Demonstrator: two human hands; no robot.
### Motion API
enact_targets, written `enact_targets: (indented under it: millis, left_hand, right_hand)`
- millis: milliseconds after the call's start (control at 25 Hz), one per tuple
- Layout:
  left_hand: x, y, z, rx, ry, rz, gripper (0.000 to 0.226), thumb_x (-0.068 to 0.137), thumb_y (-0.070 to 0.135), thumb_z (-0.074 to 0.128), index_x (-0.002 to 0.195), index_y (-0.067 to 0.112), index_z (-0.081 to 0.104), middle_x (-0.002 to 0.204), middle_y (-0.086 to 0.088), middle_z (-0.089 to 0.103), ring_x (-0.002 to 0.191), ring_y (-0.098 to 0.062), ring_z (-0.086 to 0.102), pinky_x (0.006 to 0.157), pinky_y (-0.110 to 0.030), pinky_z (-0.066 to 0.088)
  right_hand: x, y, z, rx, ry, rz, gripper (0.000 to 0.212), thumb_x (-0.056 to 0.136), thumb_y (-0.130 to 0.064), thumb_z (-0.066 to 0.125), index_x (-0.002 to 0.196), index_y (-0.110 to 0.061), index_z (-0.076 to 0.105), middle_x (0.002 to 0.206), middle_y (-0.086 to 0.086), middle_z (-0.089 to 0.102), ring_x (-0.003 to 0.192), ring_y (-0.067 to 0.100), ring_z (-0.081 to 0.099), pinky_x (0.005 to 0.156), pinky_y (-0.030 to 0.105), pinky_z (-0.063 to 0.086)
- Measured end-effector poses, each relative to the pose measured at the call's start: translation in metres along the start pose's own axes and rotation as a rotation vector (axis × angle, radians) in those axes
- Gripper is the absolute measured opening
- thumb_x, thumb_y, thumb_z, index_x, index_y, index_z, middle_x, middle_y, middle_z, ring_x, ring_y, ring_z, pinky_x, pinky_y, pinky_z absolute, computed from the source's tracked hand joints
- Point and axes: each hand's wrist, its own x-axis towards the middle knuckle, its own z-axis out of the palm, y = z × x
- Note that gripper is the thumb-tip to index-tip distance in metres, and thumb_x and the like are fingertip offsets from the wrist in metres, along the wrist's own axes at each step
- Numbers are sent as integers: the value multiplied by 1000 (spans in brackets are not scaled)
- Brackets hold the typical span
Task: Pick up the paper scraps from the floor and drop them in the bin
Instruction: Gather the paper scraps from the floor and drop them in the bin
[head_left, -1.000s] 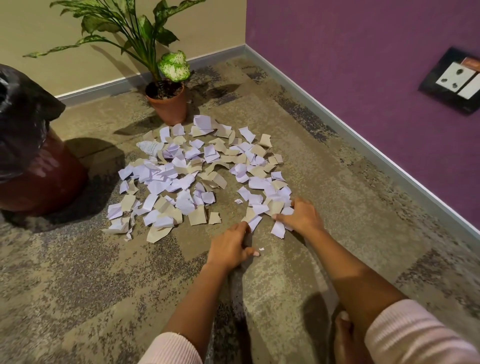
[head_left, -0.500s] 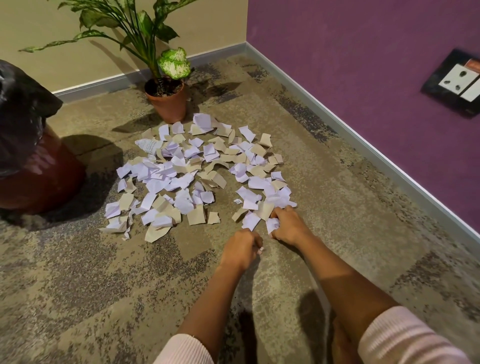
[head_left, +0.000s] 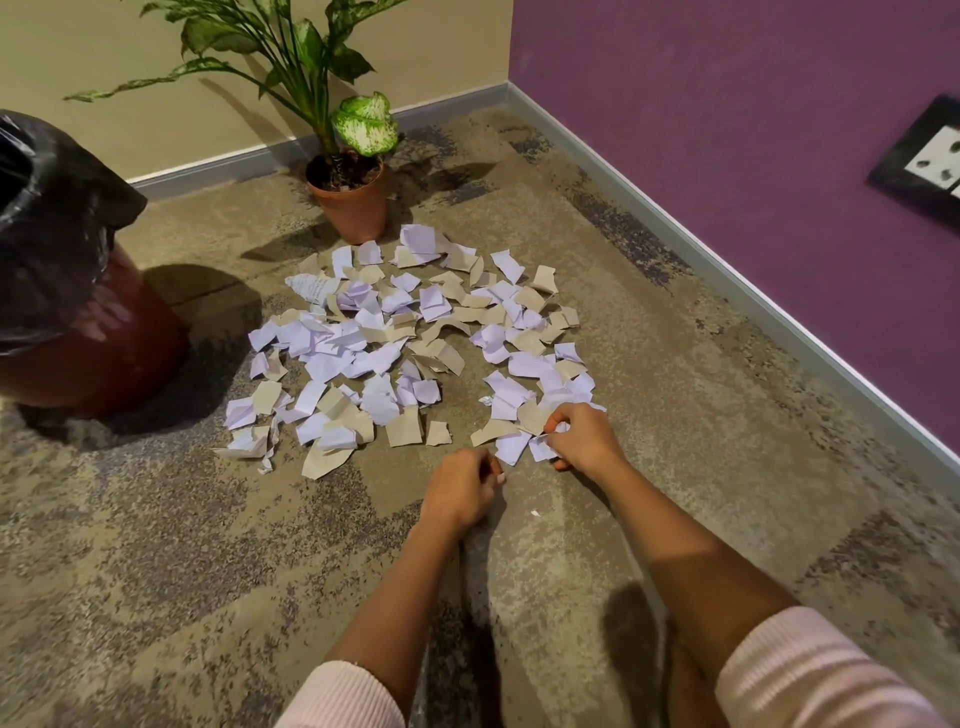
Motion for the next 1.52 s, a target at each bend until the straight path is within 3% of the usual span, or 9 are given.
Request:
enact_targets:
  millis: [160, 320, 480, 720, 880, 1120, 1280, 1400, 1520]
  left_hand:
    - [-6, 7, 3, -59, -192, 86, 11, 81, 9, 70, 79, 20, 72, 82, 5, 72, 77, -13, 65, 70, -26, 50]
    - [-6, 17, 16, 10, -289, 155, 19, 80, 4, 69, 97, 12, 73, 90, -3, 75, 87, -16, 70, 79, -33, 55]
    - [-8, 23, 20, 185, -283, 211, 27, 83, 11, 66, 109, 18, 68, 95, 4, 75, 93, -14, 68, 82, -30, 54]
    - [-9, 26, 20, 282, -256, 251, 23, 81, 8, 64, 96, 24, 71, 99, 6, 74, 93, -15, 68, 83, -30, 53]
    - [-4, 27, 22, 426, -142, 310, 14, 85, 20, 59, 94, 25, 68, 110, 3, 62, 108, -19, 53, 99, -38, 35]
    - [15, 15, 6, 356, 196, 92, 18, 91, 31, 57, 105, 22, 65, 114, -1, 51, 109, -22, 46, 88, -35, 37]
    - [29, 18, 0, 129, 185, -3, 57, 82, 43, 71, 127, 16, 49, 126, -8, 44, 108, -29, 53, 79, -38, 50]
    - [40, 21, -2, 152, 53, -34, 110, 62, 53, 84, 146, 18, 22, 138, -12, 32, 118, -32, 48, 82, -42, 51]
    - [53, 23, -3, 268, -12, -35, 132, 59, 48, 88, 153, 25, -1, 142, -14, 23, 123, -36, 44, 87, -46, 50]
  right_hand:
    - [2, 0, -2, -12, 9, 40, 20, 78, -6, 66, 69, -23, 62, 80, 4, 62, 56, 27, 69, 54, 45, 61]
    - [-1, -1, -1, -36, 10, 49, 21, 78, -4, 64, 68, -21, 61, 81, 7, 62, 63, 27, 68, 55, 41, 61]
    - [-1, 2, 0, -59, 10, 44, 20, 79, -3, 61, 68, -20, 60, 80, 6, 61, 65, 27, 67, 54, 40, 61]
    - [2, 2, -2, -62, 17, 34, 19, 82, -8, 60, 70, -23, 61, 84, 7, 65, 65, 29, 68, 61, 47, 61]
    - [7, -2, -6, -29, 97, -39, 22, 81, -14, 61, 68, -31, 59, 89, 5, 67, 73, 31, 66, 68, 47, 59]
    - [22, -17, -15, 1, 223, -140, 13, 82, -18, 62, 88, -29, 61, 113, 5, 61, 93, 28, 60, 80, 40, 54]
    - [34, -17, -17, -58, 304, -60, 43, 80, -39, 66, 119, -23, 55, 129, 12, 49, 120, 34, 46, 100, 48, 42]
    - [38, -16, -22, -135, 159, 96, 89, 68, -70, 67, 139, -24, 37, 147, 17, 31, 139, 37, 20, 113, 53, 23]
    - [40, -16, -23, -201, 8, 118, 117, 53, -77, 72, 147, -30, 21, 150, 16, 20, 142, 37, 11, 115, 52, 20]
